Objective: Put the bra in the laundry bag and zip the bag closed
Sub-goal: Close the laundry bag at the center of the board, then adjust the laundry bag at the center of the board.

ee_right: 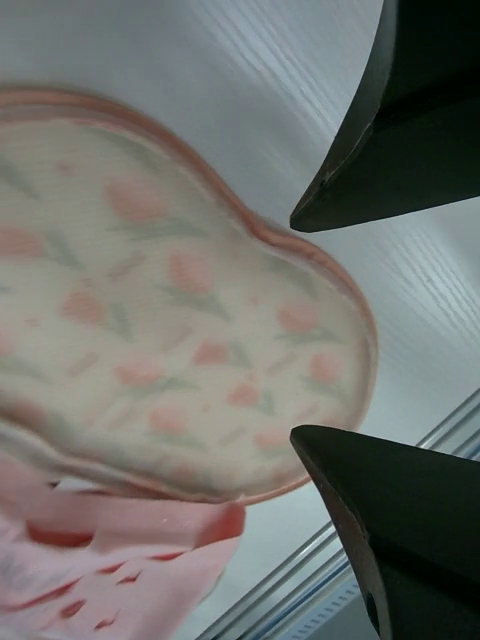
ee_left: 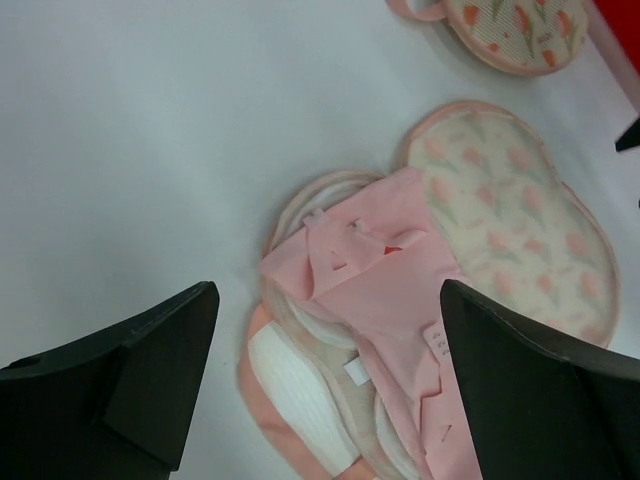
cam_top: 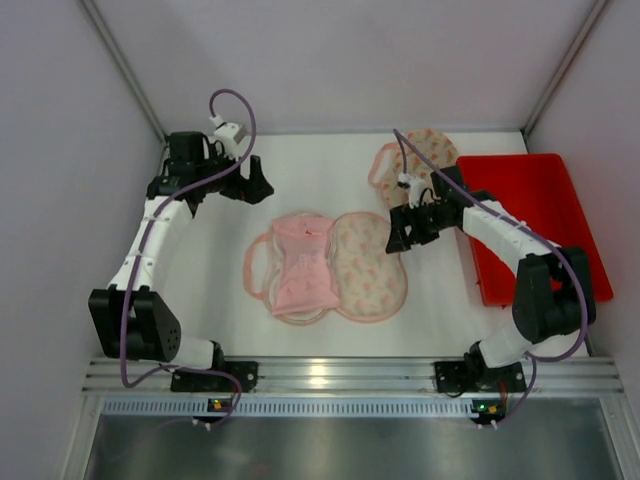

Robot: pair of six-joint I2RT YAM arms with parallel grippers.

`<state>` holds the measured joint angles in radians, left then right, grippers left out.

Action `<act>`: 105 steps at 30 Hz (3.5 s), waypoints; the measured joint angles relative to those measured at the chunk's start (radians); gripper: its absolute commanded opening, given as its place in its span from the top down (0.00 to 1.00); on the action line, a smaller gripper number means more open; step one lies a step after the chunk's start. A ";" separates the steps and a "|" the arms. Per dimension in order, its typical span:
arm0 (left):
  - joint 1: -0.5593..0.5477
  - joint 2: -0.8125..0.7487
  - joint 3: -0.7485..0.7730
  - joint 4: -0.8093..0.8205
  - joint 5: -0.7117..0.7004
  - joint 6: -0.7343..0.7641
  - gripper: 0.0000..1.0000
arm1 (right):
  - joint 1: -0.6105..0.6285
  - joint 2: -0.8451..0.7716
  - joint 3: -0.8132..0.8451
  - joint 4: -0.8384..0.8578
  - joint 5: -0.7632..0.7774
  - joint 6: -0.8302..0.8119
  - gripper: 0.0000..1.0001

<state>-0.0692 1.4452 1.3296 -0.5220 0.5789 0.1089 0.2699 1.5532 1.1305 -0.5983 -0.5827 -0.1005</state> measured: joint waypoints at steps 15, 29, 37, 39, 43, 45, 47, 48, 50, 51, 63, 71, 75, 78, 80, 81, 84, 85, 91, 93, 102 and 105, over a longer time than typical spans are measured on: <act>0.150 -0.180 -0.184 0.045 -0.128 -0.086 0.12 | -0.026 0.024 -0.251 0.117 0.137 0.138 0.45; 0.150 -0.204 -0.244 0.059 -0.188 -0.159 0.09 | -0.033 0.050 -0.277 0.172 0.015 0.172 1.00; 0.150 -0.211 -0.259 0.063 -0.189 -0.137 0.08 | -0.033 -0.168 -0.160 0.071 -0.047 0.156 1.00; 0.150 -0.211 -0.270 0.065 -0.181 -0.135 0.09 | -0.033 -0.185 -0.106 0.051 -0.058 0.153 1.00; 0.150 -0.210 -0.299 0.067 -0.156 -0.137 0.14 | -0.016 -0.185 -0.026 0.040 -0.079 0.149 1.00; 0.150 -0.208 -0.315 0.066 -0.146 -0.140 0.16 | 0.013 -0.180 -0.008 0.058 -0.085 0.156 1.00; 0.150 -0.195 -0.330 0.066 -0.141 -0.144 0.18 | 0.061 -0.159 0.004 0.082 -0.095 0.164 1.00; 0.150 -0.185 -0.335 0.066 -0.140 -0.148 0.18 | 0.087 -0.142 0.010 0.097 -0.100 0.169 1.00; 0.150 -0.167 -0.346 0.065 -0.131 -0.154 0.19 | 0.153 -0.085 0.030 0.121 -0.104 0.180 1.00; 0.150 -0.158 -0.357 0.065 -0.122 -0.162 0.21 | 0.190 -0.050 0.039 0.136 -0.103 0.184 1.00; 0.148 -0.058 -0.423 0.051 0.168 -0.318 0.25 | 0.444 0.309 0.205 0.266 -0.105 0.257 1.00; 0.094 0.041 -0.423 0.093 0.254 -0.446 0.28 | 0.467 0.407 0.246 0.328 -0.117 0.334 1.00; 0.007 0.064 -0.423 0.162 0.239 -0.529 0.31 | 0.467 0.416 0.254 0.352 -0.126 0.368 0.88; -0.057 0.084 -0.423 0.210 0.221 -0.575 0.34 | 0.467 0.422 0.259 0.369 -0.133 0.384 0.72; -0.097 0.105 -0.421 0.233 0.198 -0.596 0.39 | 0.467 0.422 0.260 0.374 -0.143 0.392 0.64; -0.113 0.117 -0.420 0.240 0.184 -0.605 0.40 | 0.467 0.421 0.260 0.373 -0.145 0.391 0.61; -0.140 0.137 -0.417 0.244 0.152 -0.613 0.43 | 0.467 0.417 0.260 0.364 -0.148 0.382 0.52; -0.144 0.143 -0.414 0.245 0.142 -0.616 0.44 | 0.467 0.410 0.260 0.350 -0.148 0.376 0.52; -0.146 0.154 -0.394 0.248 0.102 -0.618 0.47 | 0.433 0.299 0.236 0.274 -0.164 0.344 0.52; -0.146 0.154 -0.394 0.245 0.078 -0.607 0.51 | 0.395 0.233 0.210 0.257 -0.169 0.340 0.52; -0.235 0.154 -0.324 0.153 -0.038 -0.469 0.62 | 0.105 0.088 -0.042 0.266 -0.175 0.358 0.57; -0.262 0.157 -0.296 0.129 -0.073 -0.429 0.66 | 0.066 0.095 -0.140 0.270 -0.177 0.387 0.55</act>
<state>-0.3317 1.6024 1.0332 -0.3935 0.5060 -0.3199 0.3359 1.6478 0.9909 -0.3283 -0.7601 0.2863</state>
